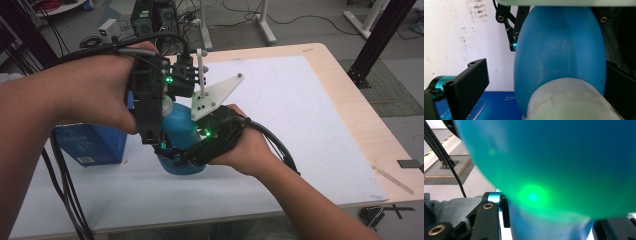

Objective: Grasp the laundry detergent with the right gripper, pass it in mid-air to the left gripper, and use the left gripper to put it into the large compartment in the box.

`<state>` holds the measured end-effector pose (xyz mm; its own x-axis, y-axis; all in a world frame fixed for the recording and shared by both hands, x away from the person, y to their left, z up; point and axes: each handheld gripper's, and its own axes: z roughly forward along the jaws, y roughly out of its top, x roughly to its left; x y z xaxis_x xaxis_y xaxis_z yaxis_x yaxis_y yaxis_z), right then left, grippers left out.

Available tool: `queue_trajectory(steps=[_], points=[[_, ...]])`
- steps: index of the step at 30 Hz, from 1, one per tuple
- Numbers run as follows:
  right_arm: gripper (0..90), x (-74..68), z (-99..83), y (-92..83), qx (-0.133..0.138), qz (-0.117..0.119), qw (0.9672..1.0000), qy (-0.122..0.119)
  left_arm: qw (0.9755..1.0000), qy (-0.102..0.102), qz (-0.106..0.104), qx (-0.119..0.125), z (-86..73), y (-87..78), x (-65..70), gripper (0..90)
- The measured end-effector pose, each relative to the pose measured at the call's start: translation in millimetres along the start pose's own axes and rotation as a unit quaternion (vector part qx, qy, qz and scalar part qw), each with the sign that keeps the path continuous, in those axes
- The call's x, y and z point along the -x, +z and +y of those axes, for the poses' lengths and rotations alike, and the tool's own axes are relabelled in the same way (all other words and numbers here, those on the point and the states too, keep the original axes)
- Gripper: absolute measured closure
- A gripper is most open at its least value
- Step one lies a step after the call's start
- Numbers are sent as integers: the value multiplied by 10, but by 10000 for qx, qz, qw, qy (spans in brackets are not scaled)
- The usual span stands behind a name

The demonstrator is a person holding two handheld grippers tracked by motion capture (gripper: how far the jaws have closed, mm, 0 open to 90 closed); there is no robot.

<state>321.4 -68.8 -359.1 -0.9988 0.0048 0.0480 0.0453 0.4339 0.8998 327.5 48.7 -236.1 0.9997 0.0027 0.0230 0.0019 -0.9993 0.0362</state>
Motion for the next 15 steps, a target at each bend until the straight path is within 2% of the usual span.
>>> queue_trajectory(steps=[6,9,15], points=[[468,-2,1,-5,-22,-12,10000,17,10000,-24,34,-30,6,7,8,20],[468,-3,1,-6,-17,-28,10000,18,10000,15,30,-36,8,5,6,68],[468,4,-1,-1,-14,-27,10000,14,10000,-6,75,-8,3,-5,9,95]])
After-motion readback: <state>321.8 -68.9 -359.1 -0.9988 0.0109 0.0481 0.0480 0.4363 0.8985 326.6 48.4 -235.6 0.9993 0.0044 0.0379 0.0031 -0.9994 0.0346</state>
